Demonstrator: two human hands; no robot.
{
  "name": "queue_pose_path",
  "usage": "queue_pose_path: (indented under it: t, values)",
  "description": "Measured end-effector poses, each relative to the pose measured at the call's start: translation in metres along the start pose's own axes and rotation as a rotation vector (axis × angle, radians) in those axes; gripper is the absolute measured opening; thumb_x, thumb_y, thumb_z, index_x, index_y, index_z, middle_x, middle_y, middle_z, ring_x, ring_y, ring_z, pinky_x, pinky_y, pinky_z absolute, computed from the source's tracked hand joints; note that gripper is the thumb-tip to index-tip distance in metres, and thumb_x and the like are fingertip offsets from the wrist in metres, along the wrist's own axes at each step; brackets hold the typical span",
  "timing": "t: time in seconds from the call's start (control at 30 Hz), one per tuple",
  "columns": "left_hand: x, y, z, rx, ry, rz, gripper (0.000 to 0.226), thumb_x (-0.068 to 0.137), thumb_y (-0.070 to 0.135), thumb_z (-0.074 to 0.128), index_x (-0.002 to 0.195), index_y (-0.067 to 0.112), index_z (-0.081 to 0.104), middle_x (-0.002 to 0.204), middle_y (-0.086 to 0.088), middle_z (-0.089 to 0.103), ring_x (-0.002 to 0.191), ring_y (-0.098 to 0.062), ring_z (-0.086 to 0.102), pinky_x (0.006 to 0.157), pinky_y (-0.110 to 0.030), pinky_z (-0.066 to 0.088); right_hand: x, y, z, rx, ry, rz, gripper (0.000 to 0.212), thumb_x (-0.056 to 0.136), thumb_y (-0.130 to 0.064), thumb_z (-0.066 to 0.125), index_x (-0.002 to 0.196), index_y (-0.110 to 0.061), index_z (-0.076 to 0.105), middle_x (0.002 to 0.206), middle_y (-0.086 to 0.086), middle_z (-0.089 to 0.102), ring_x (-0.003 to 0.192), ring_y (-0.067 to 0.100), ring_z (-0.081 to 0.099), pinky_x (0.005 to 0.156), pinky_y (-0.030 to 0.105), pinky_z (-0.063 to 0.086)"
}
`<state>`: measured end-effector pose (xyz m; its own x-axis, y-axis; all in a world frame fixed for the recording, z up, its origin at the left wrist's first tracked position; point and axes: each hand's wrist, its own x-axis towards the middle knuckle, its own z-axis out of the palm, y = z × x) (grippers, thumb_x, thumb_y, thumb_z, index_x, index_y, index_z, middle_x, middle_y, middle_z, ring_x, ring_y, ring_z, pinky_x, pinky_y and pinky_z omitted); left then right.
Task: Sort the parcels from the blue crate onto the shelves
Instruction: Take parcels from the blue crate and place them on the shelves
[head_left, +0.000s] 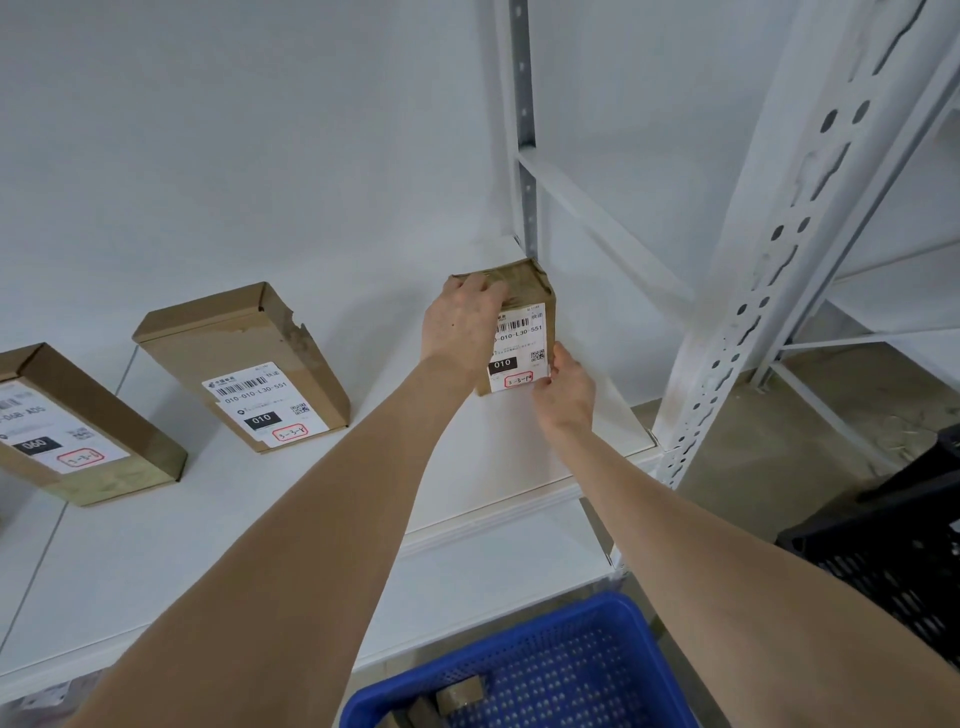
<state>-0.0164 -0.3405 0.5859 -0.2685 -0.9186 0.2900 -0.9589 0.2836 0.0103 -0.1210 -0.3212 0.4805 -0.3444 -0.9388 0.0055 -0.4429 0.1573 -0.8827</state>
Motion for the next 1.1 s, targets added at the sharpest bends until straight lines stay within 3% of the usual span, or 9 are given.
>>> queue_pose_path:
  t: [0.2, 0.47, 0.87, 1.0, 1.1]
  values:
    - [0.002, -0.002, 0.000, -0.010, -0.007, 0.004, 0.034, 0.090, 0.006, 0.050, 0.122, 0.018, 0.053, 0.117, -0.005, 0.054, 0.113, -0.027, 0.044, 0.084, -0.035, 0.044, -0.004, 0.002, -0.005, -0.194, -0.047, -0.073, 0.050, 0.089, -0.003, 0.043, 0.139, -0.006, 0.039, 0.123, 0.017, 0.054, 0.111, 0.032, 0.054, 0.092, 0.037, 0.043]
    - [0.001, -0.003, 0.002, -0.008, -0.009, 0.008, 0.039, 0.090, 0.005, 0.051, 0.126, 0.019, 0.050, 0.121, -0.004, 0.052, 0.115, -0.026, 0.043, 0.088, -0.033, 0.042, -0.014, 0.004, -0.011, -0.283, -0.137, -0.127, 0.066, 0.092, -0.004, 0.044, 0.151, -0.004, 0.016, 0.143, 0.014, 0.040, 0.125, 0.028, 0.045, 0.101, 0.032, 0.037]
    - [-0.005, 0.000, 0.004, -0.067, -0.018, -0.014, 0.047, 0.088, 0.000, 0.046, 0.131, 0.017, 0.047, 0.130, -0.007, 0.045, 0.120, -0.026, 0.038, 0.090, -0.033, 0.041, -0.019, -0.001, -0.017, -0.332, -0.202, -0.102, 0.073, 0.092, -0.006, 0.048, 0.153, -0.005, 0.006, 0.153, 0.011, 0.026, 0.131, 0.028, 0.041, 0.102, 0.034, 0.036]
    - [-0.011, 0.002, 0.004, -0.081, -0.064, -0.031, 0.056, 0.081, -0.002, 0.050, 0.133, 0.017, 0.043, 0.132, -0.010, 0.035, 0.118, -0.027, 0.040, 0.078, -0.036, 0.048, -0.024, -0.004, -0.022, -0.355, -0.223, -0.087, 0.076, 0.092, -0.007, 0.049, 0.153, -0.009, 0.004, 0.154, 0.009, 0.023, 0.130, 0.028, 0.043, 0.101, 0.035, 0.038]
    - [-0.014, 0.005, 0.001, -0.025, -0.124, -0.042, 0.062, 0.081, 0.003, 0.058, 0.137, 0.017, 0.036, 0.135, -0.008, 0.033, 0.119, -0.025, 0.042, 0.077, -0.033, 0.044, -0.031, -0.006, -0.026, -0.342, -0.220, -0.090, 0.073, 0.090, -0.005, 0.050, 0.152, -0.012, 0.010, 0.150, 0.009, 0.028, 0.125, 0.028, 0.047, 0.095, 0.036, 0.042]
